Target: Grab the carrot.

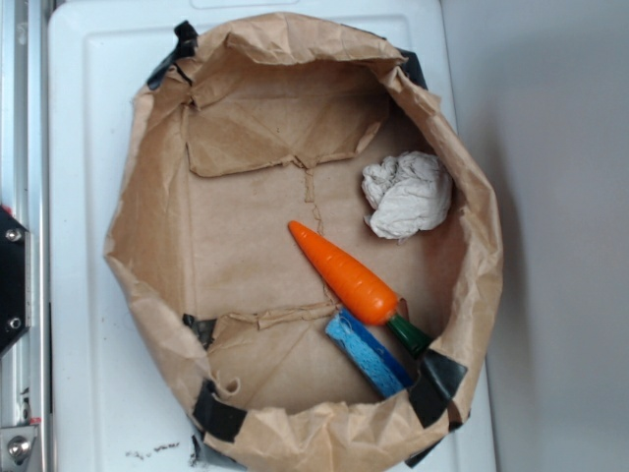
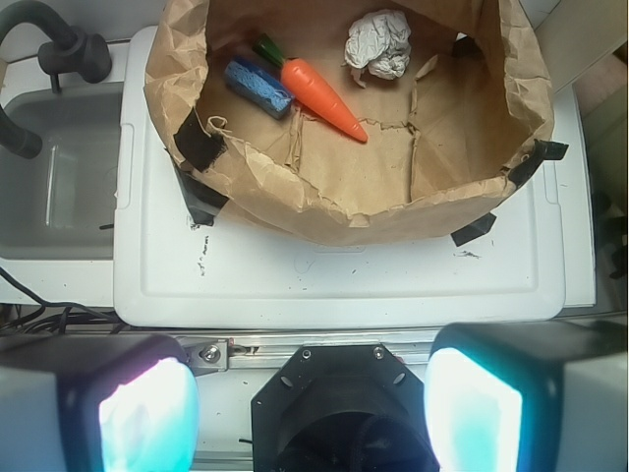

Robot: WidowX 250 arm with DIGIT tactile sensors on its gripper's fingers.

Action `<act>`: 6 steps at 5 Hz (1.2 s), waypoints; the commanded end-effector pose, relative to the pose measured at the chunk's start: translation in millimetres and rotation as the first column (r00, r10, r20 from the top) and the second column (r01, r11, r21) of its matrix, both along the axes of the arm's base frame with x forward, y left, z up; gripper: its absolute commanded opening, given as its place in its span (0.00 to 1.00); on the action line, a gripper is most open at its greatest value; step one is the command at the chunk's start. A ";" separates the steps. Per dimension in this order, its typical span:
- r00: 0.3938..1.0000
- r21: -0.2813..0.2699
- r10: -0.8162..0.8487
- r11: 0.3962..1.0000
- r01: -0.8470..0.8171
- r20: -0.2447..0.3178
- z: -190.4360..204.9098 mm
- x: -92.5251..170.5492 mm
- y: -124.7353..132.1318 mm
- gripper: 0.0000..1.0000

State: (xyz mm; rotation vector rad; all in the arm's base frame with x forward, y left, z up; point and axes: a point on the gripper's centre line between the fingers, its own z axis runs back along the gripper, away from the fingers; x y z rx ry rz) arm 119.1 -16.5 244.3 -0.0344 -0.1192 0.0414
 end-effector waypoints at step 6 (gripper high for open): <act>1.000 -0.050 0.028 0.998 -0.028 -0.004 -20.8 147.7 -0.2 1.00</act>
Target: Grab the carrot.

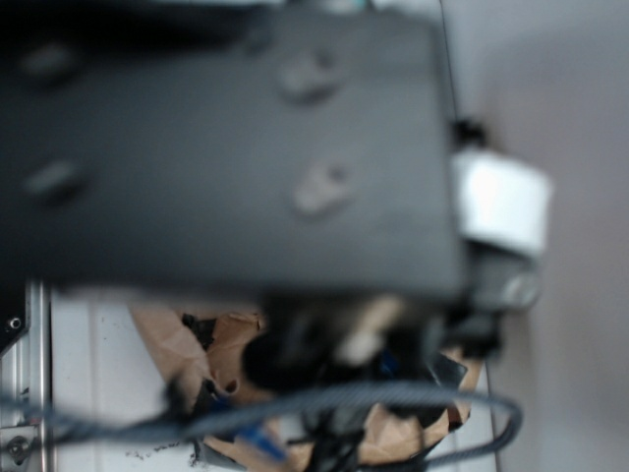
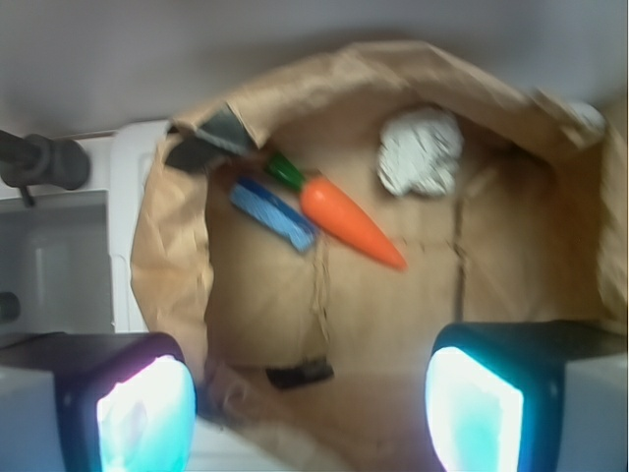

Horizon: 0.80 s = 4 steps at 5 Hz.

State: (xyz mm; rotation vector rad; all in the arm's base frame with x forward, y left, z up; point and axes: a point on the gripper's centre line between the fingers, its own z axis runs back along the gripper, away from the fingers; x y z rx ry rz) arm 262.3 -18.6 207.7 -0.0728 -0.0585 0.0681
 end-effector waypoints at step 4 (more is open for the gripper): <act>0.993 0.023 -0.080 0.997 0.078 0.085 -16.3 5.2 1.0 1.00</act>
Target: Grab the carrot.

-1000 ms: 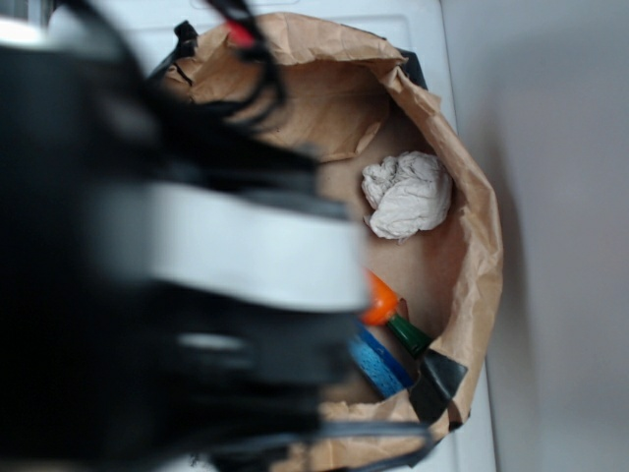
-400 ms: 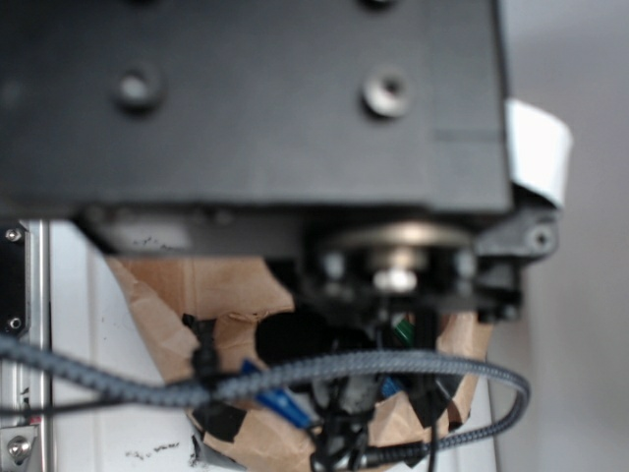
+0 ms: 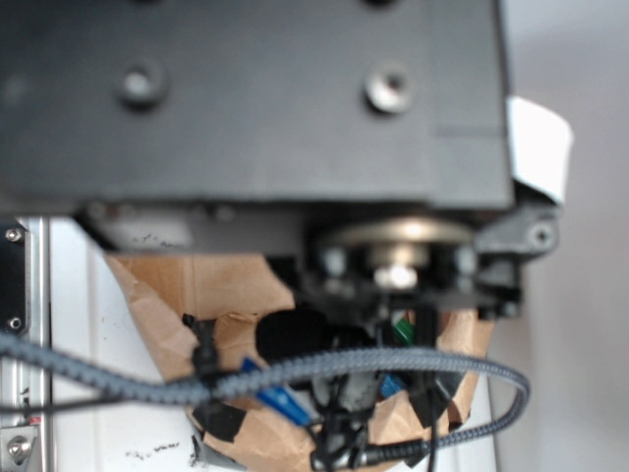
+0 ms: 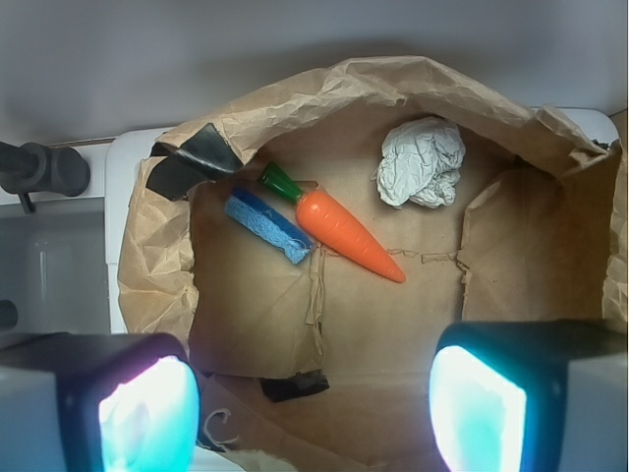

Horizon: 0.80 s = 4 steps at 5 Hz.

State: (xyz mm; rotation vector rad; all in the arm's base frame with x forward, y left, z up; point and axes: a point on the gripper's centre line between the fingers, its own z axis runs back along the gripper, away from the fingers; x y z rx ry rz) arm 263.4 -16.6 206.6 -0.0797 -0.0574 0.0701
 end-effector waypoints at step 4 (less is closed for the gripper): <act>0.942 0.026 -0.332 0.943 0.331 0.045 -123.4 25.4 34.3 1.00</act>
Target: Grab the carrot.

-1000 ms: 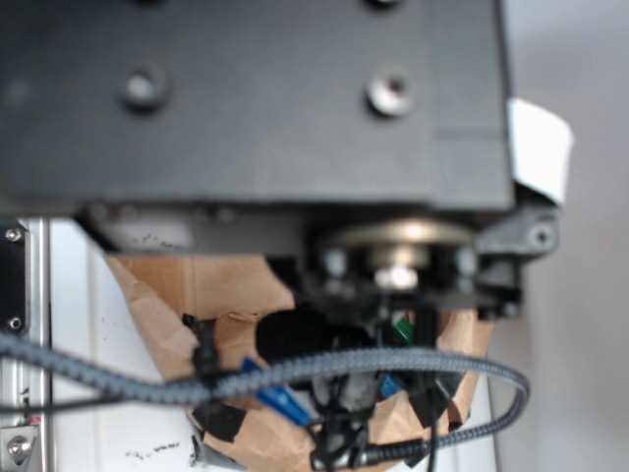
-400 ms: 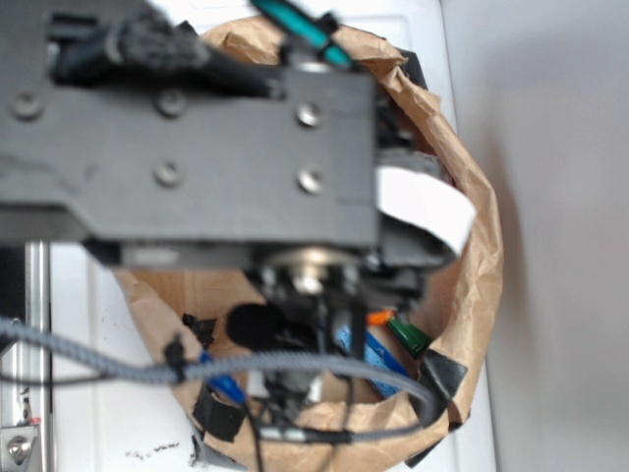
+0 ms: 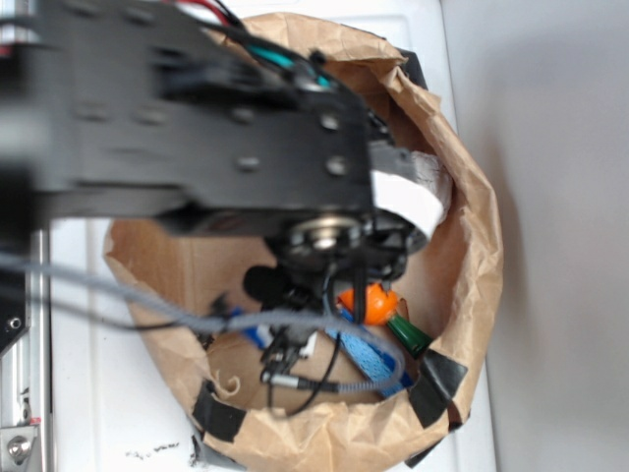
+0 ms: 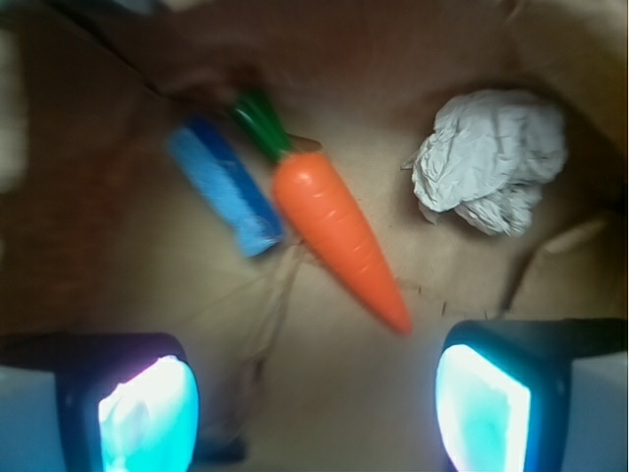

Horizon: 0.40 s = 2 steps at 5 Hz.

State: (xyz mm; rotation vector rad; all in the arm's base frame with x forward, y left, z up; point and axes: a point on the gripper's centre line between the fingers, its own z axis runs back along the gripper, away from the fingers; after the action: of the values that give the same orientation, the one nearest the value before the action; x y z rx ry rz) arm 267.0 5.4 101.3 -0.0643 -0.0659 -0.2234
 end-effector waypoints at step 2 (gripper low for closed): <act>0.989 0.032 -0.106 0.994 0.103 0.103 -49.0 30.7 -9.9 1.00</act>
State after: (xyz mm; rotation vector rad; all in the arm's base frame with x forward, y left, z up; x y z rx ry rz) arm 289.1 1.3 38.5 -0.0446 -0.1096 -0.3075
